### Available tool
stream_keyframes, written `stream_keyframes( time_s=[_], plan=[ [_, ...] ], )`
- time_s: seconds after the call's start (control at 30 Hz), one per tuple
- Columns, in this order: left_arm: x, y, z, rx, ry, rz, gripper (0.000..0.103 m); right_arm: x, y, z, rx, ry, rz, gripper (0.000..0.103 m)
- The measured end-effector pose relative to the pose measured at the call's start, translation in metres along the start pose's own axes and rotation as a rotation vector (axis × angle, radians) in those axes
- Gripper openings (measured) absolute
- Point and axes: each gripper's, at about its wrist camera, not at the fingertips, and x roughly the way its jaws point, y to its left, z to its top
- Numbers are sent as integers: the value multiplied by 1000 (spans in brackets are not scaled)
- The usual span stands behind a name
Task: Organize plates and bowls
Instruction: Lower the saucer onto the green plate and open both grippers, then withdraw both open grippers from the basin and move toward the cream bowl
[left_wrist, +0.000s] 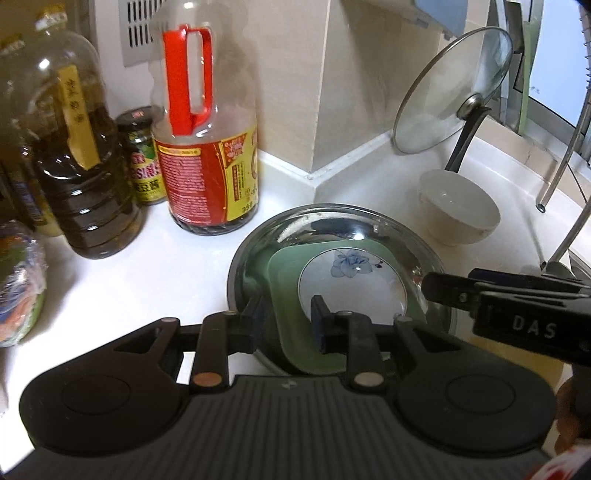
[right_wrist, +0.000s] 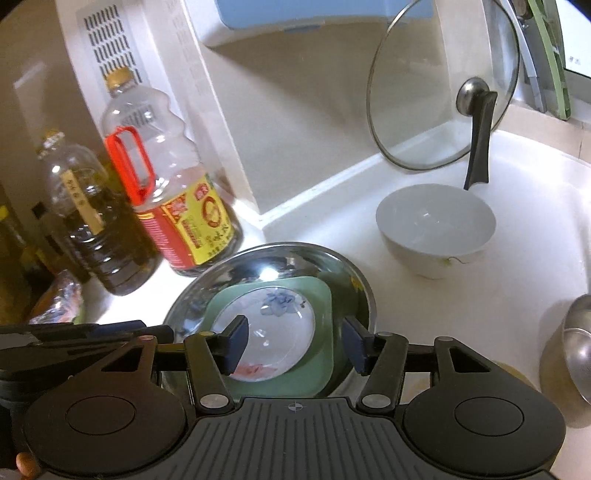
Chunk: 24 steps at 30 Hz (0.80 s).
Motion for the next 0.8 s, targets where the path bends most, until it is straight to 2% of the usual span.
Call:
stream_keyframes(
  time_s=[0.07,0.23,0.33,0.8],
  plan=[
    [-9,-2,-4,5,-6,8,29,-10,1,-4,-11,-11,9,57],
    [-31,-11,-15,13,-21,18,31,-35,3,-13,-36,-21,22,57],
    [-44,-17,-22,12,-22,23,35,-49,1,-19,-42,-22,24,57],
    [-98,-68,-69,32,-64,89,41,-117,-20,-59,-90,3,5,57]
  ],
)
